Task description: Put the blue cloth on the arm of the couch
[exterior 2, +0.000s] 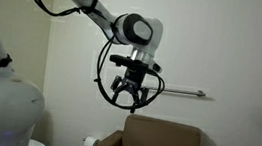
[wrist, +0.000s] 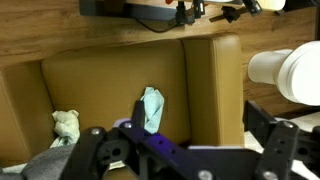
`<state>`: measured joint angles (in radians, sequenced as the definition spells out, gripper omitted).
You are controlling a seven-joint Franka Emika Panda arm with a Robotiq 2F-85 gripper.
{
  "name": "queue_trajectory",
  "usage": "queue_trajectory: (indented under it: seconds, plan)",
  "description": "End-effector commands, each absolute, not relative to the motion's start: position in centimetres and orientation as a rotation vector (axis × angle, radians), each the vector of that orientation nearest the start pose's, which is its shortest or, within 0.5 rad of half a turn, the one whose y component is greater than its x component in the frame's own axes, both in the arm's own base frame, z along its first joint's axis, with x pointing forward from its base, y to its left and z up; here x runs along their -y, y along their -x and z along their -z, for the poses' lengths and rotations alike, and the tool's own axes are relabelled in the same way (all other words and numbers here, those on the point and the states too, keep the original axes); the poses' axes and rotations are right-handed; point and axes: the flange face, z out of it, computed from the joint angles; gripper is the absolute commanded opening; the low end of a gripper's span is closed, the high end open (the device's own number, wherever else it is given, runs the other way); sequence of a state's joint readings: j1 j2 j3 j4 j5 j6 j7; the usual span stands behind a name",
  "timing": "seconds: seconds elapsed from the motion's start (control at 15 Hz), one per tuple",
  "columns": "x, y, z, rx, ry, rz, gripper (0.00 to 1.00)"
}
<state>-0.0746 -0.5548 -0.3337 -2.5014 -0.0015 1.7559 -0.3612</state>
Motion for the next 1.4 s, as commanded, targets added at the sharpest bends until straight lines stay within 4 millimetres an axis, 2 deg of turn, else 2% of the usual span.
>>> queue_trajectory:
  seconds: [0.0, 0.2, 0.4, 0.67, 0.87, 1.07, 1.2, 1.27, 1.33]
  plan:
    - [14.6, -33.0, -44.9, 0.028, 2.898, -0.206, 1.0]
    - [14.6, -33.0, -44.9, 0.028, 2.898, -0.206, 1.0]
    - [14.5, -35.6, -45.4, 0.061, 2.921, -0.147, 1.0]
    - [13.3, -42.7, -46.3, 0.099, 3.046, 0.068, 1.0]
    - [13.3, -47.6, -44.4, 0.179, 3.098, 0.098, 1.0]
    - [14.0, -51.4, -40.5, 0.187, 3.105, 0.022, 1.0]
    - [14.9, -52.8, -38.1, 0.163, 3.103, -0.084, 1.0]
    - [15.8, -53.1, -38.0, 0.146, 3.119, -0.114, 1.0]
    - [14.3, -51.9, -38.5, 0.134, 3.123, -0.066, 1.0]
